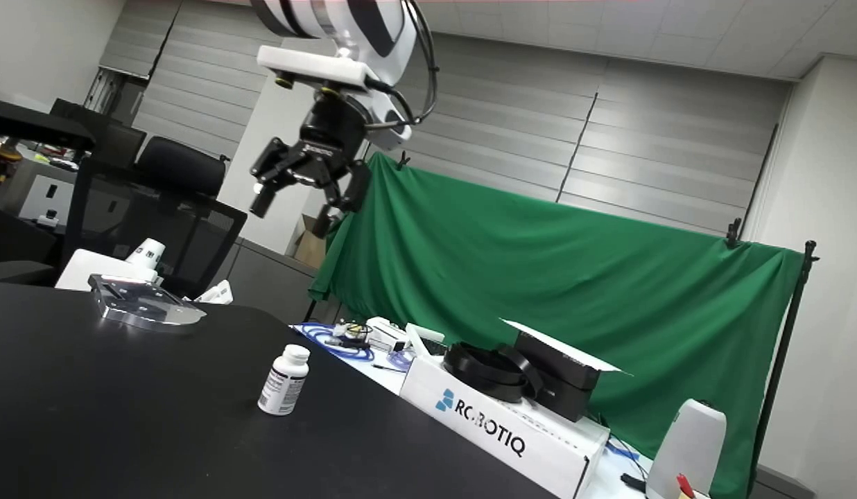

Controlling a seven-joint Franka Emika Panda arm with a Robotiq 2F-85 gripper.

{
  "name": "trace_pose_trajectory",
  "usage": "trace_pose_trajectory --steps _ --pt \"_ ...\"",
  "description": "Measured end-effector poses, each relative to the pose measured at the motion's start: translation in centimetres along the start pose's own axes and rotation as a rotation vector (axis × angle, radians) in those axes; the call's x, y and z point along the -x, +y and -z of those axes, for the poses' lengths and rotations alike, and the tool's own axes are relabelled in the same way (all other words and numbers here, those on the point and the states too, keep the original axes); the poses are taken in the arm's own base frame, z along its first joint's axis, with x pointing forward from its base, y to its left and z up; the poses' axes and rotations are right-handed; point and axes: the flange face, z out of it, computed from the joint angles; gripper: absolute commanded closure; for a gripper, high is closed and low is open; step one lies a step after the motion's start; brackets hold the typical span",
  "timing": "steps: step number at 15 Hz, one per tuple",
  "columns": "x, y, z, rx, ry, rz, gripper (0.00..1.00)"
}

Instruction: Move the bottle to the right

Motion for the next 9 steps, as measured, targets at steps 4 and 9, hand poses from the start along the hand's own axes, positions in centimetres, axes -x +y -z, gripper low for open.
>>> trace_pose_trajectory --steps 4,9 --pt "-3.5 6.3 0.0 0.006 0.111 -0.064 0.00" --pt "-9.2 7.8 -3.1 0.042 0.274 -0.125 0.00"
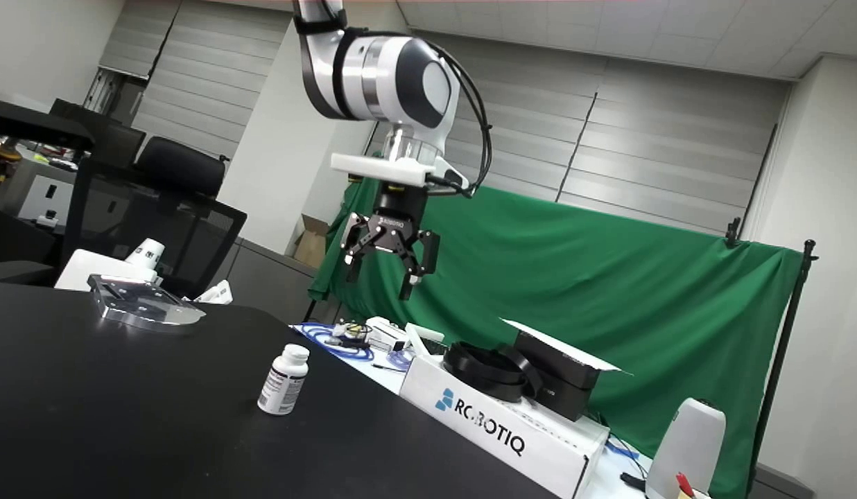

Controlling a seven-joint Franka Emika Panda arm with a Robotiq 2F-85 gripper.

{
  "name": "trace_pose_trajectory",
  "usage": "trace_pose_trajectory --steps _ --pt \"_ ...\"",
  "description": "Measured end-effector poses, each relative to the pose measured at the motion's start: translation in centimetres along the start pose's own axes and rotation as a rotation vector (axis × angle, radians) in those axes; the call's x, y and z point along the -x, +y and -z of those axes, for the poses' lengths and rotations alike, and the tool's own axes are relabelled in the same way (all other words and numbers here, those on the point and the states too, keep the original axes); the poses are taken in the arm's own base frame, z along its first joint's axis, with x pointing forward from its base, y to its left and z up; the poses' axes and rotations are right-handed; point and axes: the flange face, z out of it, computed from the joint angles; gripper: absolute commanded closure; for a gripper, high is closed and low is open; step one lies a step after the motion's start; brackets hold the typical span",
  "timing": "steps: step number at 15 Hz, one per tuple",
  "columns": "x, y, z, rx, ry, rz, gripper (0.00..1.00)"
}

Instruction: Move the bottle to the right

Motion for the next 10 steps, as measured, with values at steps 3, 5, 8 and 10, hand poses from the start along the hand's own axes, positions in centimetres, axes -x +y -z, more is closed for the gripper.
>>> trace_pose_trajectory --steps 3,5,8,10 --pt "-2.1 -2.9 -2.4 0.018 0.040 -0.008 0.00" --pt "-3.1 -5.3 -3.5 0.013 0.050 -0.022 0.00" --pt "-3.6 -8.6 -4.7 -0.004 0.046 -0.050 0.00" --pt "-3.6 -10.0 -5.4 -0.015 0.035 -0.068 0.00"
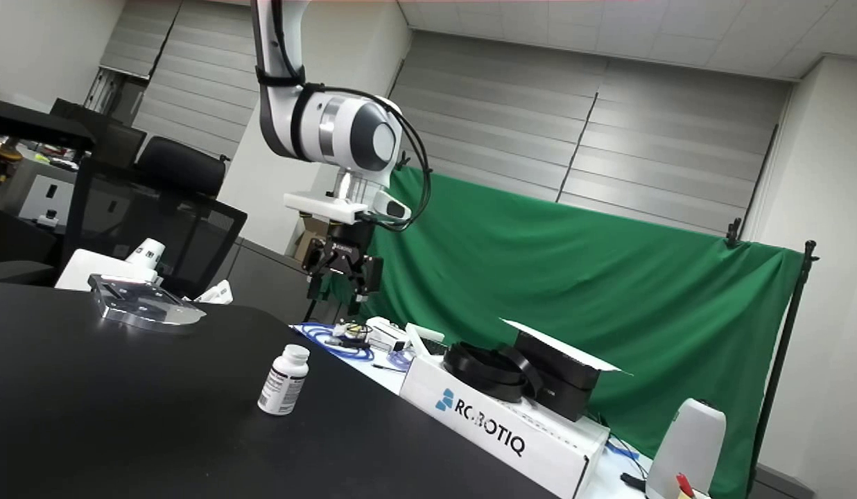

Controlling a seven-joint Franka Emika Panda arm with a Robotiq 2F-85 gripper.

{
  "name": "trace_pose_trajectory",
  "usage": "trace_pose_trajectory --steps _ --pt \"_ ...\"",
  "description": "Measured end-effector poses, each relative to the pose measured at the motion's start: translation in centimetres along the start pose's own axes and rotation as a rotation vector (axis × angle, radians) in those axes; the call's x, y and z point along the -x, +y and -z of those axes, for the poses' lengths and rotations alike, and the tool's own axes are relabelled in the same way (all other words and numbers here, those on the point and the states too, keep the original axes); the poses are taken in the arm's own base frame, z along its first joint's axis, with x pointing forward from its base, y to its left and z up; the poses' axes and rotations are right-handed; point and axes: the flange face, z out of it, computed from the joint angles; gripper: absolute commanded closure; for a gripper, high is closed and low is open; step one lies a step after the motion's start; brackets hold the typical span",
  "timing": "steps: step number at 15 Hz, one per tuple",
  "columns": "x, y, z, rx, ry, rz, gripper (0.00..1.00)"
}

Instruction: Move the bottle to the right

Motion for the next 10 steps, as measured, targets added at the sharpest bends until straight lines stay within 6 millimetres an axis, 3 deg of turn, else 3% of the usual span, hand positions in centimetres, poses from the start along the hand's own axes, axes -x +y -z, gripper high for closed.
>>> trace_pose_trajectory --steps 3,10 --pt "-0.2 -0.8 -1.1 -0.029 -0.023 -0.031 0.00" --pt "0.2 -0.5 -4.1 -0.071 -0.092 -0.102 0.00"
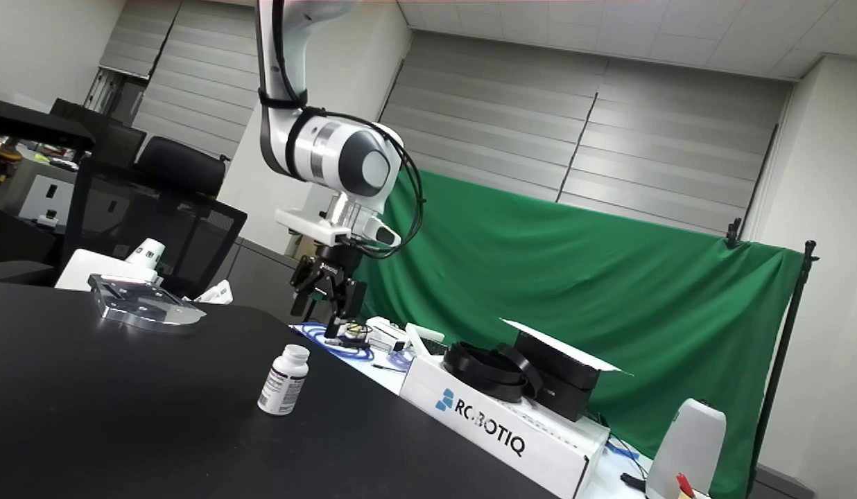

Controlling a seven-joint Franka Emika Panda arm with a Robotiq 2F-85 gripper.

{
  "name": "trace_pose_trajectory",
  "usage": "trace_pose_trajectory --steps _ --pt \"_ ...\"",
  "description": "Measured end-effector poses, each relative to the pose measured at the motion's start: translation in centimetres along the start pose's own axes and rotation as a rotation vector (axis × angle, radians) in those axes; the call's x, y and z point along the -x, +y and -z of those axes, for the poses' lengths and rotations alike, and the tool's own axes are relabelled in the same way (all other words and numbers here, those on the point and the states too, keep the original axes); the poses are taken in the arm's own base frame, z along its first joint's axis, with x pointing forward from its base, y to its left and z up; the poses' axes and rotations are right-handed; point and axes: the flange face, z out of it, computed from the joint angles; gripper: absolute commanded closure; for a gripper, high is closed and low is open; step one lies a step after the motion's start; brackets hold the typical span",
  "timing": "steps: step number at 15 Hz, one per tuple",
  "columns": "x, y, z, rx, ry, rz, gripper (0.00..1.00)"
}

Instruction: Move the bottle to the right

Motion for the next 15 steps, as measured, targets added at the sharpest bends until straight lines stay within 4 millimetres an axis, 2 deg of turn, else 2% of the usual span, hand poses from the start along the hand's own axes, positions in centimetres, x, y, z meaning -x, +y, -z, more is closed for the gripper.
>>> trace_pose_trajectory --steps 9,10,11,12,15 --pt "0.7 1.3 -3.5 0.023 -0.076 -0.020 0.00" --pt "0.7 1.3 -3.8 0.025 -0.082 -0.020 0.25" --pt "0.8 1.3 -4.0 0.026 -0.088 -0.020 0.26" --pt "0.9 1.3 -4.2 0.028 -0.092 -0.018 0.32" --pt "1.0 1.2 -4.6 0.030 -0.099 -0.016 0.55"
